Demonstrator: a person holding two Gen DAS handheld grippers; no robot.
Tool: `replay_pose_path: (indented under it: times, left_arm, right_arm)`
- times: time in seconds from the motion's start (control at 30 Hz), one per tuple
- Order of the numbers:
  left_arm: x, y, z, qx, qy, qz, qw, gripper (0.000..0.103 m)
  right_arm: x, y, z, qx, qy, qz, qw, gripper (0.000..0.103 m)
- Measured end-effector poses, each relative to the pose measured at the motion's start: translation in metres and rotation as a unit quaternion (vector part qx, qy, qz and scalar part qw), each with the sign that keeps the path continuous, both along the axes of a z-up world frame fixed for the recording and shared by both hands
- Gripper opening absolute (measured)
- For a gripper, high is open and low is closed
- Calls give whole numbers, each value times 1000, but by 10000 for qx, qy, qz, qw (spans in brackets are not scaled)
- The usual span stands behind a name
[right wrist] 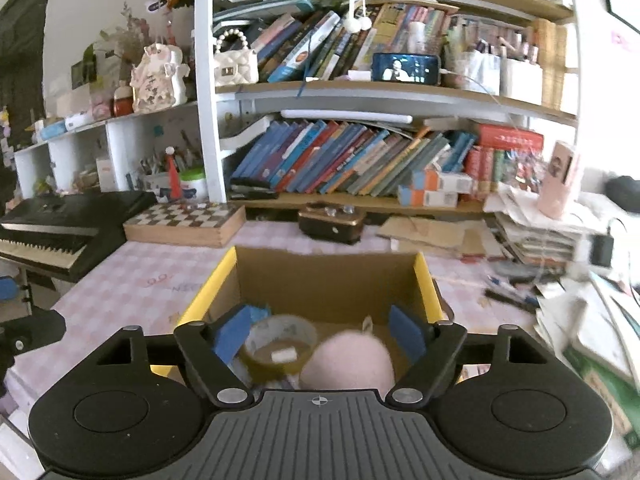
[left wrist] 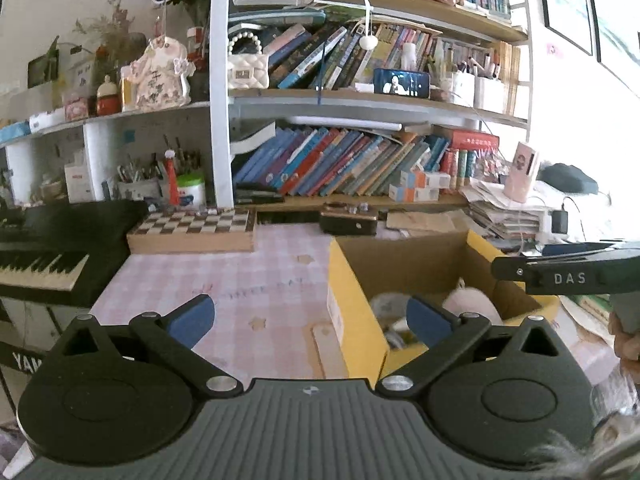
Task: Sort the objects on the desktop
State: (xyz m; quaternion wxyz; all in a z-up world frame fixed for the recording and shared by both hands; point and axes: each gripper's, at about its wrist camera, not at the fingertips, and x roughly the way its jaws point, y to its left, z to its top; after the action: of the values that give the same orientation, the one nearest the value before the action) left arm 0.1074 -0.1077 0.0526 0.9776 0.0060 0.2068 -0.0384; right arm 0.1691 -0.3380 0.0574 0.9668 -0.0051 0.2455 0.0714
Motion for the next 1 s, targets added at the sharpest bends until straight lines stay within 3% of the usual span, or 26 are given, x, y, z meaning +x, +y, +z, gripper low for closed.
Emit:
replay_pose_path:
  times: [0.17, 0.33, 0.47, 0.67, 1.0]
  left_arm:
    - [-33, 13, -12, -30, 13, 135, 9999, 103]
    - [-63, 16, -29, 254, 118, 70, 9996, 103]
    - [-81, 25, -38, 166, 279, 194, 9993, 103]
    - [-97, 35, -42, 363, 284, 308, 9985, 103]
    - [-112, 54, -48, 330, 551, 343, 9973, 103]
  right_arm:
    - [-35, 10, -11, 43, 154, -118, 9998, 82]
    - [-69, 28, -21, 32, 277, -300, 9992, 82]
    - [-94, 45, -30, 71, 401, -380, 9984, 83]
    - [-122, 67, -38, 89, 548, -395, 9977, 87]
    - [-150, 96, -47, -56, 739, -325, 9967, 90]
